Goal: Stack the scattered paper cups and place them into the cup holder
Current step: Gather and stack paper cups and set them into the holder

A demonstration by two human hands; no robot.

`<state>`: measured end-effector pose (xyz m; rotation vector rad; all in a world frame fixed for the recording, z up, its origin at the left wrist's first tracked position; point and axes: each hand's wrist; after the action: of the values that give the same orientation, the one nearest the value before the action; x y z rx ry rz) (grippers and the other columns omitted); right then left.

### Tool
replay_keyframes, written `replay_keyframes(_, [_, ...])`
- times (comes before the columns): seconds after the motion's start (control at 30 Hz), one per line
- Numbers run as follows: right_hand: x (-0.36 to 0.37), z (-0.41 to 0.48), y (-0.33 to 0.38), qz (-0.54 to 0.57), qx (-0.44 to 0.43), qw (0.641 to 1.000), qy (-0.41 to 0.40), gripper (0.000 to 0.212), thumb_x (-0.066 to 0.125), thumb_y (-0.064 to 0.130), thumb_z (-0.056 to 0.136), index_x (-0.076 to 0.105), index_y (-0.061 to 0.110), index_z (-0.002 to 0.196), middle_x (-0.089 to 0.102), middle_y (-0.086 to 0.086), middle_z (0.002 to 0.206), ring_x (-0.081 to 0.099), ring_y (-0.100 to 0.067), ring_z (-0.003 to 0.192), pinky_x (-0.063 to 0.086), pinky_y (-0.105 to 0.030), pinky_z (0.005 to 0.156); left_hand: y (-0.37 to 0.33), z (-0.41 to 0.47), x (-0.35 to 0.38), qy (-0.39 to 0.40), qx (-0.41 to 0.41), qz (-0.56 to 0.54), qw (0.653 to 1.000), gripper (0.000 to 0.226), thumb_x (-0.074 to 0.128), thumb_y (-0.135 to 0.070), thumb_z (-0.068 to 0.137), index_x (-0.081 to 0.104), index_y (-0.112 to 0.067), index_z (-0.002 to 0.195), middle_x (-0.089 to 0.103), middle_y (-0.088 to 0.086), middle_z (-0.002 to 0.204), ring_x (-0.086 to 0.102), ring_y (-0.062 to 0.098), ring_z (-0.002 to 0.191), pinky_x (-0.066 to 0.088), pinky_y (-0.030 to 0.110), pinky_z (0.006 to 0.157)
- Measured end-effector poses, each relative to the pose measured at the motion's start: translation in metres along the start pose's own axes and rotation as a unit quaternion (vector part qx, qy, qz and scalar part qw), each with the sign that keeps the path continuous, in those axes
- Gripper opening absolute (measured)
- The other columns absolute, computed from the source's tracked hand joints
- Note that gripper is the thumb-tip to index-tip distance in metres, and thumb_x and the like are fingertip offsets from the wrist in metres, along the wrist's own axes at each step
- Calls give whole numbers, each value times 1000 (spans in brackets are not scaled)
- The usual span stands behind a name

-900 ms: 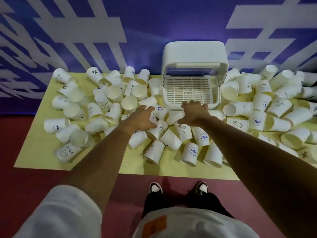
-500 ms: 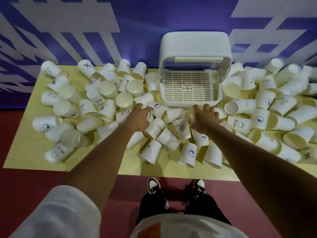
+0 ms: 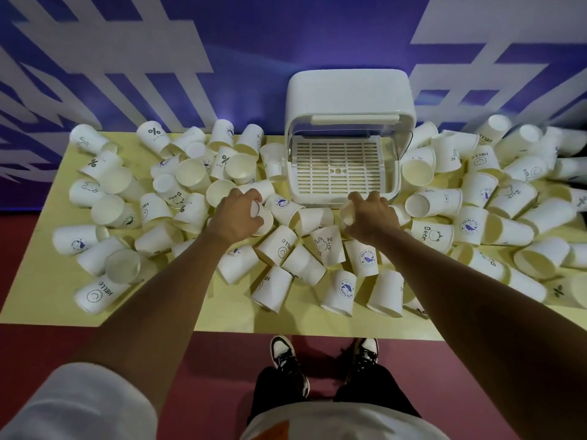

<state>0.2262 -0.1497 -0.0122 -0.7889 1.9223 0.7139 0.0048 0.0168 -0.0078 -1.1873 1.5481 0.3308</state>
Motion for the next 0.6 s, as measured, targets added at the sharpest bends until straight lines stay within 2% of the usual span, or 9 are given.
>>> replay_keyframes(0.2, [-37, -5, 18, 60, -11, 998, -21, 86, 81, 44, 74, 37, 21, 145, 47, -13, 139, 49, -35, 126, 51, -50, 98, -13, -1, -44, -48, 10, -8, 999, 46, 71, -32, 82, 55, -20, 124, 55, 13, 117, 55, 33, 106, 41, 34, 83])
replay_keyframes(0.33, [-53, -11, 33, 85, -21, 994, -61, 90, 83, 45, 71, 37, 15, 143, 48, -11, 140, 51, -33, 123, 51, -49, 99, -19, -8, -61, -75, 20, -47, 996, 43, 70, -33, 81, 53, -23, 118, 57, 9, 114, 54, 29, 98, 39, 33, 76])
replay_keyframes(0.47, [-63, -20, 43, 89, -21, 992, -88, 91, 83, 42, 70, 37, 12, 143, 46, -10, 140, 51, -31, 124, 50, -48, 101, -19, -20, -61, -51, 28, -71, 996, 42, 71, -31, 80, 49, -21, 115, 56, 10, 115, 52, 28, 99, 42, 35, 79])
replay_keyframes(0.6, [-67, -29, 45, 84, -25, 991, -100, 84, 83, 40, 71, 42, 12, 139, 47, -10, 137, 52, -30, 121, 51, -47, 99, -21, -30, -57, -21, 29, -89, 995, 44, 75, -28, 79, 43, -19, 108, 54, 10, 111, 52, 26, 95, 38, 32, 73])
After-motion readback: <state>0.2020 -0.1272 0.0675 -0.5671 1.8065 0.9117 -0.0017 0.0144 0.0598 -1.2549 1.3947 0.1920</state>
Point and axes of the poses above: each hand's wrist, its own z-axis towards the middle knuckle, its own x-axis out of the palm, y = z × x
